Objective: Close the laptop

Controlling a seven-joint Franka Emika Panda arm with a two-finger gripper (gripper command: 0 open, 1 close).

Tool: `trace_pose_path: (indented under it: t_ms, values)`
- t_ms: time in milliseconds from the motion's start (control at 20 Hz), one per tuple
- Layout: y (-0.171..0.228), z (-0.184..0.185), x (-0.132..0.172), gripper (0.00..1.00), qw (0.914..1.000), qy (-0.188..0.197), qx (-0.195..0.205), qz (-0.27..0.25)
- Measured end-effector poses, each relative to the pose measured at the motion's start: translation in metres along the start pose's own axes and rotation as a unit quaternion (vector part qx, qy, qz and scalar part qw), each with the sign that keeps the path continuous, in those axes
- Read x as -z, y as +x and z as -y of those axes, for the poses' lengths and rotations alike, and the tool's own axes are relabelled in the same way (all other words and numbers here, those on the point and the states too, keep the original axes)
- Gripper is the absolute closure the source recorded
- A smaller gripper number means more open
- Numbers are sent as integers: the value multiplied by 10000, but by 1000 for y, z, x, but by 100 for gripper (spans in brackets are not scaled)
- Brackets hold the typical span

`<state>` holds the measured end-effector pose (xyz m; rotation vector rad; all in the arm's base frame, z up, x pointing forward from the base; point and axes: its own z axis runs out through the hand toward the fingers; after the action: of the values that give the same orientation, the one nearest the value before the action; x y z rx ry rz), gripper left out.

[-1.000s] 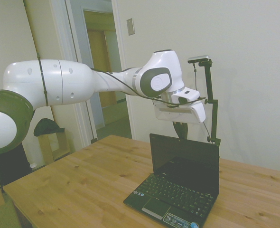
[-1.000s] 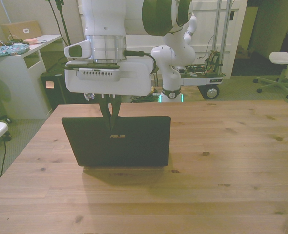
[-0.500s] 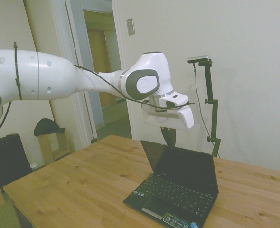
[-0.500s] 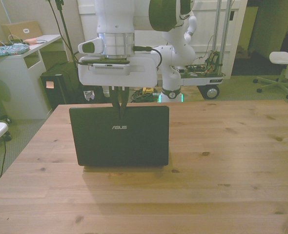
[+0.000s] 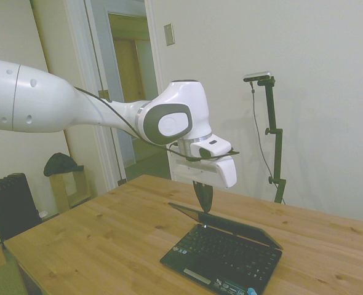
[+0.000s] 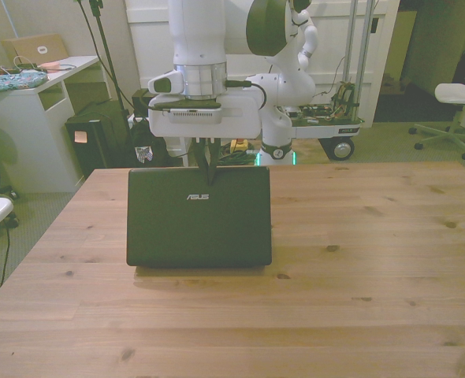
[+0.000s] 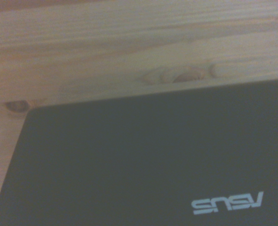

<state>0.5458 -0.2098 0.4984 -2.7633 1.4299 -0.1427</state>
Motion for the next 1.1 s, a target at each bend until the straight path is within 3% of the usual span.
trace_pose_path:
  t_ms: [300,1100]
  values:
    - [-21,-19,-15,100,9999,-30,-61,146]
    - [-41,-55,-96,100,9984,-249,-250,442]
